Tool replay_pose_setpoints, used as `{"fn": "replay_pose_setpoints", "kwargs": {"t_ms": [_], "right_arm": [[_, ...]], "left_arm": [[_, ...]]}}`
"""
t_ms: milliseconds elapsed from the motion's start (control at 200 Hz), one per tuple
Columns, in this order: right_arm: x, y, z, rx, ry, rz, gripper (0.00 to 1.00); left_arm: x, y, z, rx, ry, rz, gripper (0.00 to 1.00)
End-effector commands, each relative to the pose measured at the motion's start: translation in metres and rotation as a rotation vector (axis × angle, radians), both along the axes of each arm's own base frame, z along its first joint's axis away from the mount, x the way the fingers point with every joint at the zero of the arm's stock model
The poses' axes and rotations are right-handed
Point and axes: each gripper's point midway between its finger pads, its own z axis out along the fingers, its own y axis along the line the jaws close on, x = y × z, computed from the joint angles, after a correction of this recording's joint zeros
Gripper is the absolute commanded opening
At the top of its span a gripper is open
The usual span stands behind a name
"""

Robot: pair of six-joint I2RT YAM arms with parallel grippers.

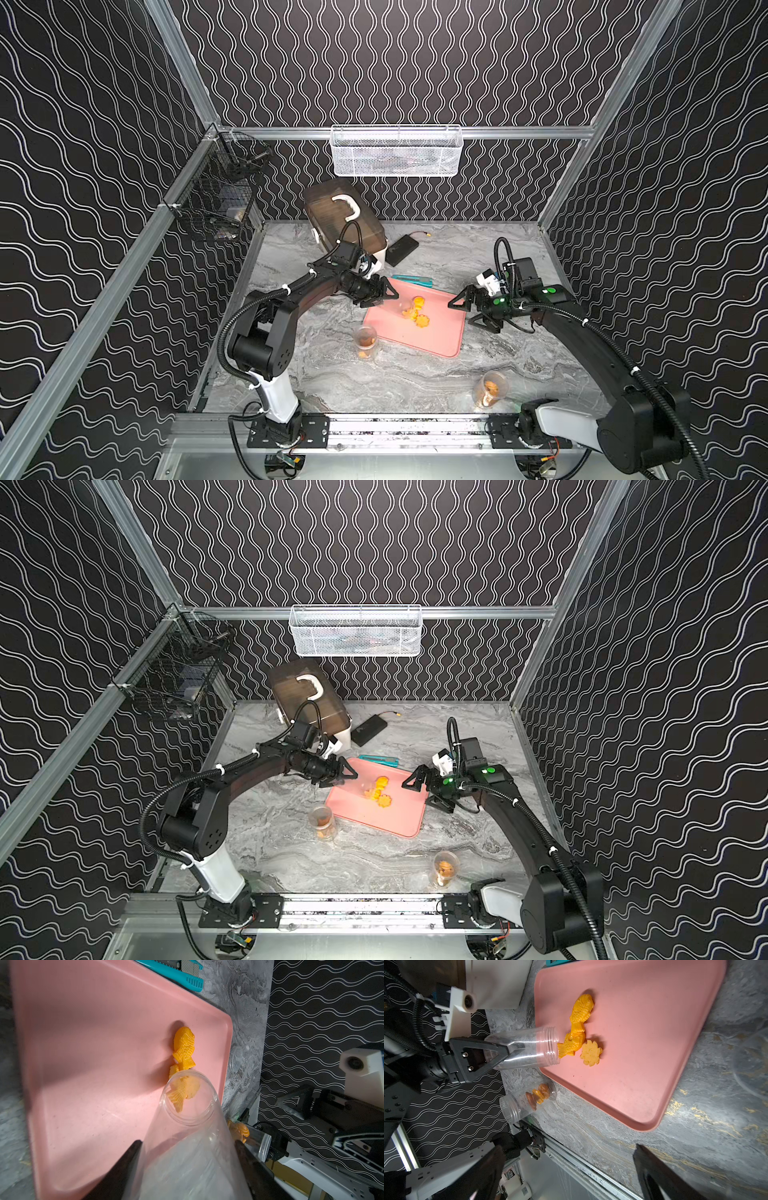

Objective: Pour the cookies out of the jar
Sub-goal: Pour the cookies in the jar onto the tray.

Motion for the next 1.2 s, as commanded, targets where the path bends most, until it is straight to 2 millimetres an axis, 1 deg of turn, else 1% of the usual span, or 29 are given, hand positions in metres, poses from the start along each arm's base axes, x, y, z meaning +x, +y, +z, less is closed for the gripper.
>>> {"fn": "replay_pose_setpoints", "kwargs": {"t_ms": [0, 45, 115, 135, 180, 225, 265, 315, 350, 380, 410, 440, 510, 555, 605, 886, 1196], "right_arm": [[0.002, 0.001, 0.001, 0.003, -0.008, 0.004, 1.0], [0.001, 0.001, 0.001, 0.002, -0.009, 0.004, 1.0], [0.001, 0.001, 0.001, -0.001, -0.007, 0.005, 1.0], [0.001, 0.001, 0.001, 0.0, -0.008, 0.005, 1.0], [0.001, 0.0, 0.001, 0.0, -0.008, 0.005, 1.0], [0.0, 0.001, 0.001, -0.001, -0.008, 0.005, 1.0], [0.0, 0.0, 0.002, 0.0, -0.009, 0.005, 1.0], [0.0, 0.0, 0.002, -0.002, -0.011, 0.006, 1.0], [0.0, 0.001, 0.002, -0.002, -0.009, 0.004, 1.0], [0.0, 0.001, 0.003, 0.0, -0.009, 0.006, 1.0], [0.001, 0.001, 0.003, 0.0, -0.01, 0.005, 1.0], [0.001, 0.001, 0.004, 0.002, -0.014, 0.004, 1.0], [0.001, 0.001, 0.004, 0.004, -0.014, 0.0, 1.0], [0.001, 0.001, 0.004, 0.003, -0.013, 0.002, 1.0], [0.001, 0.001, 0.003, 0.002, -0.009, 0.003, 1.0], [0.0, 0.001, 0.005, 0.003, -0.017, 0.002, 1.0], [0.001, 0.002, 0.008, 0.003, -0.022, 0.007, 1.0]], "left_arm": [[0.001, 0.004, 0.005, 0.032, -0.04, -0.015, 0.39], [0.0, 0.003, 0.008, 0.009, -0.033, -0.014, 0.39], [0.001, -0.002, 0.012, -0.09, -0.006, 0.002, 0.38], [0.002, 0.0, 0.011, -0.078, -0.013, 0.011, 0.38], [0.005, 0.009, 0.005, 0.054, -0.061, 0.015, 0.38], [-0.001, 0.011, 0.004, 0.137, -0.073, -0.017, 0.37], [-0.005, 0.007, 0.006, 0.104, -0.054, -0.033, 0.37], [-0.004, 0.004, 0.01, 0.039, -0.038, -0.029, 0.37], [0.0, 0.01, 0.009, 0.094, -0.064, -0.013, 0.37], [-0.001, 0.015, 0.008, 0.169, -0.085, -0.014, 0.37], [-0.001, 0.016, 0.01, 0.204, -0.108, -0.025, 0.37], [-0.002, 0.016, 0.013, 0.201, -0.107, -0.028, 0.37], [-0.003, 0.009, 0.021, 0.123, -0.099, -0.032, 0.37], [-0.001, 0.013, 0.019, 0.175, -0.113, -0.023, 0.37], [-0.001, 0.015, 0.021, 0.213, -0.137, -0.031, 0.37], [-0.003, 0.0, 0.042, 0.099, -0.136, -0.048, 0.37], [-0.009, -0.003, 0.072, 0.046, -0.174, -0.043, 0.37]]}}
